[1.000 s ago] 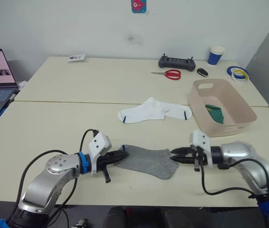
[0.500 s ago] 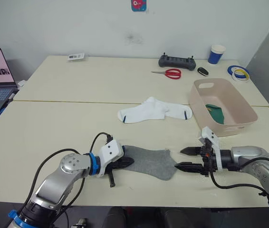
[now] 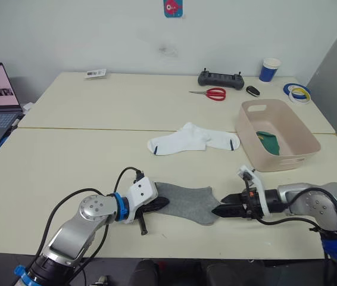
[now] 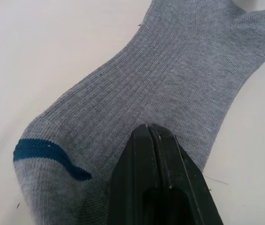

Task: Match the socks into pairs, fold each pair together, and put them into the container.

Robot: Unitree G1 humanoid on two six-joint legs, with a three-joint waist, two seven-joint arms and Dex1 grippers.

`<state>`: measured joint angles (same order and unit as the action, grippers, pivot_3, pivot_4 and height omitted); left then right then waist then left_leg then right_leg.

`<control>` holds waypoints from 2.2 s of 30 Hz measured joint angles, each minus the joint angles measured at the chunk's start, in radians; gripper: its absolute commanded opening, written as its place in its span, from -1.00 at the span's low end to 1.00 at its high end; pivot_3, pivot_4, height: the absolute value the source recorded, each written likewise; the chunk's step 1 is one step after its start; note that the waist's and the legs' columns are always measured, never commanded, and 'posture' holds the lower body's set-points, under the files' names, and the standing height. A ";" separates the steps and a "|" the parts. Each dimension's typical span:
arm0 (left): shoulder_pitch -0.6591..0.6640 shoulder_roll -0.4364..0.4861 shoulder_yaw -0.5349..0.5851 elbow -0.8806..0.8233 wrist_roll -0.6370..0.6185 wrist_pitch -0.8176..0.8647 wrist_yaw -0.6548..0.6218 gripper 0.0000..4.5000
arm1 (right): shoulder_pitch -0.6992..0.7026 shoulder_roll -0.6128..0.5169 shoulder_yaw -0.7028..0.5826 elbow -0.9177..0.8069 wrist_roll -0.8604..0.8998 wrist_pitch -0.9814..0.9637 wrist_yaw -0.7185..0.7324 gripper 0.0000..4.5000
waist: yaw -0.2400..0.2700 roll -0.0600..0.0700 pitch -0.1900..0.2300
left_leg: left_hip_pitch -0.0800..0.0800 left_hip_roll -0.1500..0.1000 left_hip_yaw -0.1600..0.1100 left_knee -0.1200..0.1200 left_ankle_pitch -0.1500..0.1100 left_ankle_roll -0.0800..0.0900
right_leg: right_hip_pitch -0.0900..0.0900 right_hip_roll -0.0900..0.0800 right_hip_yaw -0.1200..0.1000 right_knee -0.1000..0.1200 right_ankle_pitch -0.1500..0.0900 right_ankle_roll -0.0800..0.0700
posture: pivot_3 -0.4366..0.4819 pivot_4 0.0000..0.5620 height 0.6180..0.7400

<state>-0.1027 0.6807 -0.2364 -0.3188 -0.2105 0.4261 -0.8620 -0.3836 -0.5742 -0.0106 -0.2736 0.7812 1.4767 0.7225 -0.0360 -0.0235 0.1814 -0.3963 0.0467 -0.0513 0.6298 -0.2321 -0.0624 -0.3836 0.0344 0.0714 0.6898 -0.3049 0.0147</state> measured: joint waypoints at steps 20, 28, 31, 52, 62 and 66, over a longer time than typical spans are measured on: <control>-0.005 -0.001 0.007 -0.008 -0.011 0.025 -0.003 -1.00 | -0.033 0.123 -0.088 0.164 0.270 0.131 -0.232 0.26 | -0.009 0.001 -0.001 | -0.002 0.000 0.000 0.000 0.000 0.000 | -0.002 0.000 0.000 0.000 0.000 0.000 | -0.05 -0.47 1.00; -0.019 0.002 0.010 -0.008 -0.041 0.054 -0.026 -1.00 | -0.029 0.132 -0.117 0.164 0.270 0.131 -0.269 -0.98 | -0.009 0.001 -0.001 | -0.004 0.000 0.001 -0.001 0.000 0.000 | -0.003 0.000 0.000 -0.001 0.000 0.000 | -0.05 -0.47 1.00; -0.024 0.002 0.010 -0.009 -0.046 0.067 -0.030 -1.00 | -0.021 0.106 -0.118 0.163 0.272 0.131 -0.260 -0.98 | -0.009 0.001 -0.001 | -0.004 0.000 0.001 -0.001 0.000 0.000 | -0.003 0.000 0.000 -0.002 0.000 0.000 | -0.05 -0.47 1.00; -0.090 -0.049 -0.009 -0.035 -0.099 0.118 -0.046 -1.00 | -0.025 -0.222 0.034 0.223 0.228 0.044 0.110 -0.98 | -0.009 0.000 0.000 | -0.004 0.000 0.001 -0.001 0.000 0.001 | -0.004 0.001 0.000 -0.003 0.000 0.000 | -0.05 -0.47 1.00; -0.092 -0.048 -0.088 0.020 -0.006 0.032 -0.053 -1.00 | -0.102 -0.198 0.090 0.264 0.172 0.003 0.191 -0.98 | -0.009 0.000 0.001 | -0.005 0.000 0.001 -0.001 0.000 0.001 | -0.004 0.001 0.000 -0.004 0.000 0.000 | -0.05 -0.47 1.00; -0.093 -0.037 -0.093 0.021 0.018 0.010 -0.062 -1.00 | -0.148 -0.141 0.053 0.262 0.203 0.052 0.185 -0.98 | -0.013 0.000 0.001 | -0.004 0.000 0.001 -0.001 0.000 0.001 | -0.003 0.001 0.000 -0.004 0.000 0.000 | -0.05 -0.47 1.00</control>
<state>-0.1955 0.6437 -0.3290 -0.2981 -0.1928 0.4364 -0.9242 -0.5313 -0.7150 0.0422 -0.0119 0.9844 1.5285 0.9073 -0.0486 -0.0235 0.1820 -0.4006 0.0467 -0.0506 0.6289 -0.2326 -0.0616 -0.3870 0.0354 0.0714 0.6863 -0.3050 0.0147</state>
